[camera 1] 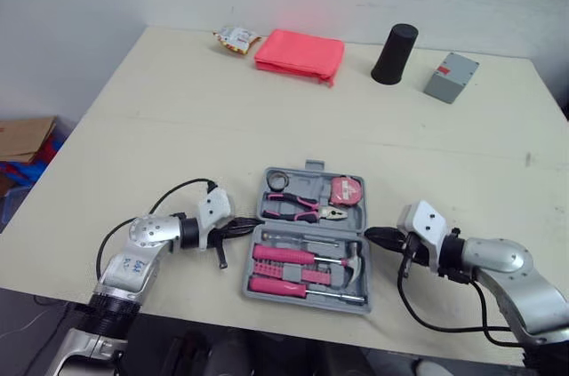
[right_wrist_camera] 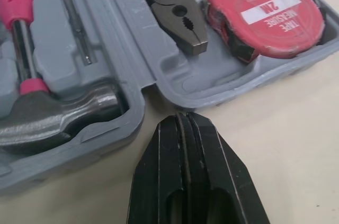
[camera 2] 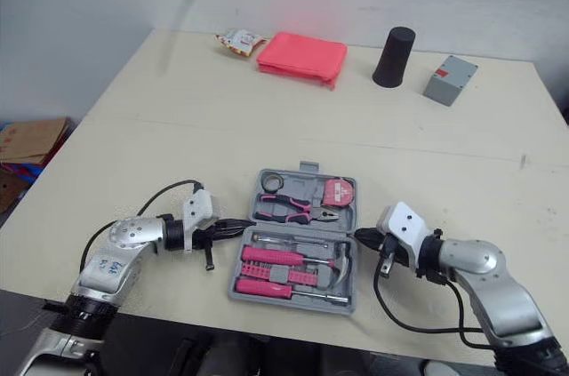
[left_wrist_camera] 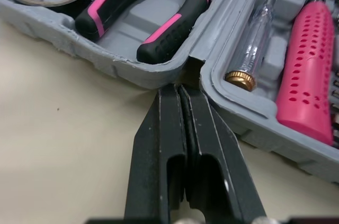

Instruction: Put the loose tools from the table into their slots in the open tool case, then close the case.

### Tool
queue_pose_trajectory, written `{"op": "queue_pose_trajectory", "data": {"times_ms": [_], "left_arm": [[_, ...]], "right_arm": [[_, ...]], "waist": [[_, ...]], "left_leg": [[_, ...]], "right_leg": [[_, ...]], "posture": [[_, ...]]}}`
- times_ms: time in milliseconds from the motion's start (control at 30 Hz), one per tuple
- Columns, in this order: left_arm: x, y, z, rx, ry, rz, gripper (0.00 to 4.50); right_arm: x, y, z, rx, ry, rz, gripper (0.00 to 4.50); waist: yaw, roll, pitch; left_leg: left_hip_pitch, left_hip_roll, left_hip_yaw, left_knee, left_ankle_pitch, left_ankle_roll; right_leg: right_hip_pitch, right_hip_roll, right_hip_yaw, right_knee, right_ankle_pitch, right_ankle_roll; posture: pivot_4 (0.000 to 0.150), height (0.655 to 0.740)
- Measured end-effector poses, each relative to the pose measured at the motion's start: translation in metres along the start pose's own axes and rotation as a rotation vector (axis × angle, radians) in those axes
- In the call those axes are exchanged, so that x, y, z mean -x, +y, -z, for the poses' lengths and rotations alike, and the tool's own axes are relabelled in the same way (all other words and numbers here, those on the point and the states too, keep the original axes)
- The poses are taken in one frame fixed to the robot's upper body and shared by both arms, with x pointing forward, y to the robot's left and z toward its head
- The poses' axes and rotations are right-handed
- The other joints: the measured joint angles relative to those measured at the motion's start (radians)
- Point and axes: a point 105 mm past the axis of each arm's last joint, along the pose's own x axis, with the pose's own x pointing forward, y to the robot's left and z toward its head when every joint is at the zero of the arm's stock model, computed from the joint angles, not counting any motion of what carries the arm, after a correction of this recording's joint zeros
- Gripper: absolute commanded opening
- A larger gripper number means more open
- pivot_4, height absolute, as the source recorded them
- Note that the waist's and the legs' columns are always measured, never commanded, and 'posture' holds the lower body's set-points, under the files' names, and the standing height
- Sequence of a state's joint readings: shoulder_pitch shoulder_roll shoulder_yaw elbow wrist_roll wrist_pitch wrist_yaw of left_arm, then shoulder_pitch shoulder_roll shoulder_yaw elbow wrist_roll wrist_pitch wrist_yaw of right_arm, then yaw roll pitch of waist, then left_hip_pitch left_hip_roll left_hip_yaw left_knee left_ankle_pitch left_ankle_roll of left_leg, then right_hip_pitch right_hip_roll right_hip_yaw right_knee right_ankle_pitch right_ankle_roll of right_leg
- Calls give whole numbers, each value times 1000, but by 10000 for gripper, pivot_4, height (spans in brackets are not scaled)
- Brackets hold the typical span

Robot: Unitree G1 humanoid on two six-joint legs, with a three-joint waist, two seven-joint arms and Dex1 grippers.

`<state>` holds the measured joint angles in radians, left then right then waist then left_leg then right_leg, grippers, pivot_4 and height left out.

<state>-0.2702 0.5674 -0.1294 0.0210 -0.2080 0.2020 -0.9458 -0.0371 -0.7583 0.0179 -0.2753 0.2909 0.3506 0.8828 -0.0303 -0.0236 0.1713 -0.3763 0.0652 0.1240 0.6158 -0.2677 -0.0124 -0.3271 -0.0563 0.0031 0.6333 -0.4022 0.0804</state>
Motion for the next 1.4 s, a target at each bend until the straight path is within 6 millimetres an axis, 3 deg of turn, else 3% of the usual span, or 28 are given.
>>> {"op": "queue_pose_trajectory", "data": {"times_ms": [367, 633, 667, 800, 833, 933, 1000, 1100, 1167, 1300, 1400], "left_arm": [[-11, 19, 0, 10, 15, -76, 0], [-14, 32, 1, 1, 8, -105, 0], [-11, 34, 1, 5, 12, -116, 2530], [22, 52, 7, 56, 35, -212, 16027], [28, 56, 7, 71, 37, -232, 21665], [38, 61, -4, 170, 13, -265, 35098], [35, 63, -23, 242, -4, -261, 44025], [31, 63, -50, 350, -9, -243, 44661], [26, 65, -61, 422, 40, -267, 44661], [12, 60, -59, 488, 113, -301, 44661], [4, 59, -48, 500, 180, -348, 44661]], "right_arm": [[-19, -10, 3, 2, 9, 24, 844], [-15, -21, 7, 2, 3, 54, 844], [-8, -25, 11, -34, 10, 74, 232], [29, -37, 22, -173, 52, 137, 12818], [34, -40, 20, -197, 43, 158, 18992], [36, -52, -4, -321, -58, 224, 33861], [38, -60, -18, -378, 2, 254, 43460], [36, -61, -30, -449, 138, 253, 44357], [19, -52, -45, -563, 164, 185, 44357], [0, -53, -59, -628, 187, 195, 44357], [-8, -58, -58, -639, 223, 238, 44357]], "waist": [[2, 0, 1], [2, 0, 0], [2, 0, 1], [-1, 0, 1], [-4, 1, 1], [-8, 1, 9], [-5, 1, 13], [0, -1, 14], [0, -2, 14], [-3, -1, 14], [1, -2, 14]], "left_leg": [[3, 0, -1, 8, -1, 5], [4, 0, -1, 10, -1, 5], [3, 0, -1, 9, -1, 5], [2, 0, -2, 7, -2, 5], [2, 0, -2, 6, -2, 5], [1, 1, -2, 7, -1, 4], [-4, 0, -2, 9, 0, 4], [-15, 0, -4, 14, 6, -2], [-16, 0, -4, 13, 8, -3], [-25, -1, -2, 14, 10, -4], [-32, -1, -1, 15, 13, -4]], "right_leg": [[1, -1, 0, 12, 1, 0], [2, -2, -1, 13, 1, 0], [2, -2, -1, 13, 1, 0], [0, -2, -1, 11, 1, -1], [0, -2, -1, 11, 1, -1], [-1, -2, -1, 13, 1, -1], [-7, -3, 0, 17, 1, -1], [-20, -2, -1, 23, 1, -1], [-21, -2, -1, 24, 1, -1], [-32, -1, 1, 27, 1, -1], [-41, -1, 1, 29, 1, -1]], "posture": [[1500, 7400], [1500, 7400], [1500, 7400], [1500, 7400], [1500, 7400], [1500, 7400], [1500, 7400], [1500, 7400], [1500, 7400], [1500, 7400], [1500, 7400]]}}
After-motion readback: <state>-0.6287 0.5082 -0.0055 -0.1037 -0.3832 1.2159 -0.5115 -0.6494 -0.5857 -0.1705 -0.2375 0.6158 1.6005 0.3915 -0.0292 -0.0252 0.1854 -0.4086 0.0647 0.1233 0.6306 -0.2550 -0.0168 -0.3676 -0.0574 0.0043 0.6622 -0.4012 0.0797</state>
